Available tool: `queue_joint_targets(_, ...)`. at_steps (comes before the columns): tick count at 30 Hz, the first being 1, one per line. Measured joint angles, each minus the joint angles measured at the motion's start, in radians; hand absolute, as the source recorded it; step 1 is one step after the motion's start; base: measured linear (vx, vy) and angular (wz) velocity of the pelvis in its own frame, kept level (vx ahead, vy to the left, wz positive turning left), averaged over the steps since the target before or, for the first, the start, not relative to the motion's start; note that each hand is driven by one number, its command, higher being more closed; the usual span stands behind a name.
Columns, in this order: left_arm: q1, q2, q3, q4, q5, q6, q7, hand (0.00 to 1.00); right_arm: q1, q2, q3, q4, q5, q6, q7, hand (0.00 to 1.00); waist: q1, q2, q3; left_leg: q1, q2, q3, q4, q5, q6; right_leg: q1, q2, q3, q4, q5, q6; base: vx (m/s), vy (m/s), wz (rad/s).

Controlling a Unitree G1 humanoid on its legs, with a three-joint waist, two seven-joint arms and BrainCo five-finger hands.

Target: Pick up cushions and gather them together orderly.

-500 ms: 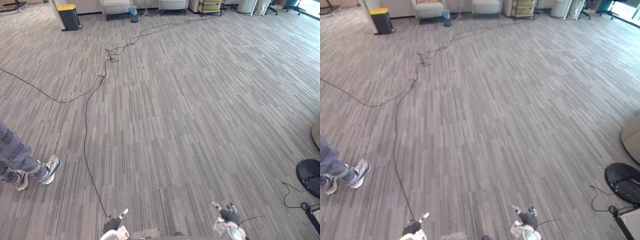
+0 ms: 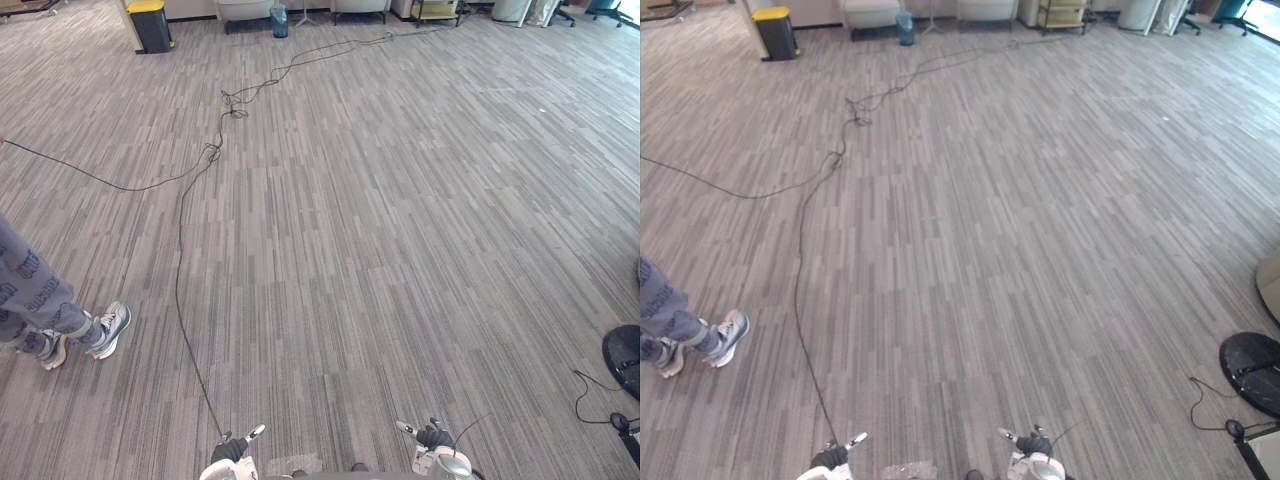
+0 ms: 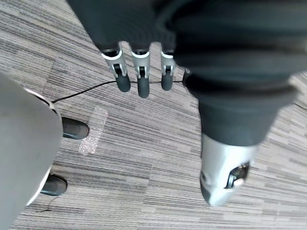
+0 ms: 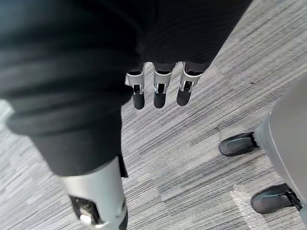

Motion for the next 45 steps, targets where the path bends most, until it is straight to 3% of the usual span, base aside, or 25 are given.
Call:
queue_joint_targets(27,-0.023,0.017,-0.080,0.020,0.071,0.018,-0.008,0.00,-0.016,-0.032,-0.111,0.057,0.047,0.012,0.007,0.00,-0.022,0.015,0.040,-0.010,-0.012,-0.044,-0.034,0.035,0.011,-0.021,-0.010,-0.044,0.024,-0.014,0.000,-0.02,-0.008,0.05)
queue_joint_targets(30,-0.028,0.014,-0.067,0.018,0.061,0.017,-0.010,0.00,-0.021,-0.031,-0.124,0.048,0.051,0.007,0.008,0.00,-0.023,0.023,0.049,-0.024,-0.008,-0.039,-0.033,0.034,0.008,-0.081,-0.011,-0.045,0.120,-0.066,-0.007,0.01,-0.009,0.01)
queue_joint_targets(32,-0.030,0.010,-0.042,0.014,0.061,0.017,-0.015,0.00,-0.014,-0.022,-0.131,0.027,0.059,0.007,0.008,0.00,-0.023,0.016,0.054,-0.038,-0.009,-0.033,-0.011,0.018,-0.013,-0.122,-0.021,-0.047,0.204,-0.118,-0.011,0.05,-0.035,0.04)
queue_joint_targets(34,-0.033,0.008,-0.017,-0.015,0.061,0.017,-0.016,0.00,-0.009,-0.010,-0.129,0.004,0.077,0.003,0.009,0.00,-0.021,-0.001,0.070,-0.078,-0.009,-0.017,0.096,-0.038,-0.037,-0.151,-0.037,-0.047,0.287,-0.172,-0.020,0.06,-0.071,0.09)
queue_joint_targets(36,-0.045,-0.003,0.033,-0.066,0.052,0.015,-0.021,0.00,0.007,0.011,-0.111,-0.036,0.089,-0.003,0.008,0.00,-0.022,-0.020,0.093,-0.234,0.021,0.057,0.467,-0.126,-0.044,-0.143,-0.059,-0.058,0.324,-0.232,-0.035,0.01,-0.106,0.24)
queue_joint_targets(37,-0.045,-0.007,0.040,-0.077,0.050,0.014,-0.022,0.00,0.010,0.011,-0.104,-0.044,0.091,-0.003,0.008,0.00,-0.021,-0.022,0.095,-0.269,0.035,0.075,0.543,-0.132,-0.044,-0.138,-0.059,-0.058,0.327,-0.237,-0.041,0.07,-0.091,0.13)
queue_joint_targets(38,-0.039,-0.015,0.049,-0.101,0.033,0.010,-0.024,0.00,0.017,0.009,-0.080,-0.065,0.099,-0.004,0.008,0.00,-0.016,-0.020,0.097,-0.340,0.084,0.131,0.693,-0.156,-0.036,-0.120,-0.056,-0.066,0.328,-0.249,-0.055,0.18,-0.053,0.05)
queue_joint_targets(41,-0.037,-0.025,0.045,-0.120,0.011,0.000,-0.027,0.00,0.018,-0.002,-0.052,-0.067,0.119,-0.003,0.007,0.00,-0.019,-0.008,0.095,-0.407,0.150,0.190,0.709,-0.188,-0.032,-0.063,-0.060,-0.075,0.316,-0.276,-0.040,0.23,-0.003,0.10)
queue_joint_targets(43,-0.038,-0.025,0.040,-0.120,-0.008,-0.006,-0.027,0.00,0.011,0.003,-0.052,-0.067,0.119,-0.003,0.006,0.00,-0.011,-0.011,0.094,-0.440,0.143,0.203,0.617,-0.183,-0.034,-0.019,-0.082,-0.072,0.275,-0.280,-0.025,0.44,0.109,-0.02)
queue_joint_targets(45,-0.049,-0.028,0.036,-0.123,-0.014,-0.008,-0.027,0.00,-0.002,0.004,-0.052,-0.067,0.119,-0.003,0.006,0.00,0.007,-0.014,0.093,-0.483,0.115,0.204,0.496,-0.122,-0.043,0.022,-0.115,-0.062,0.210,-0.276,-0.001,0.45,0.181,-0.21)
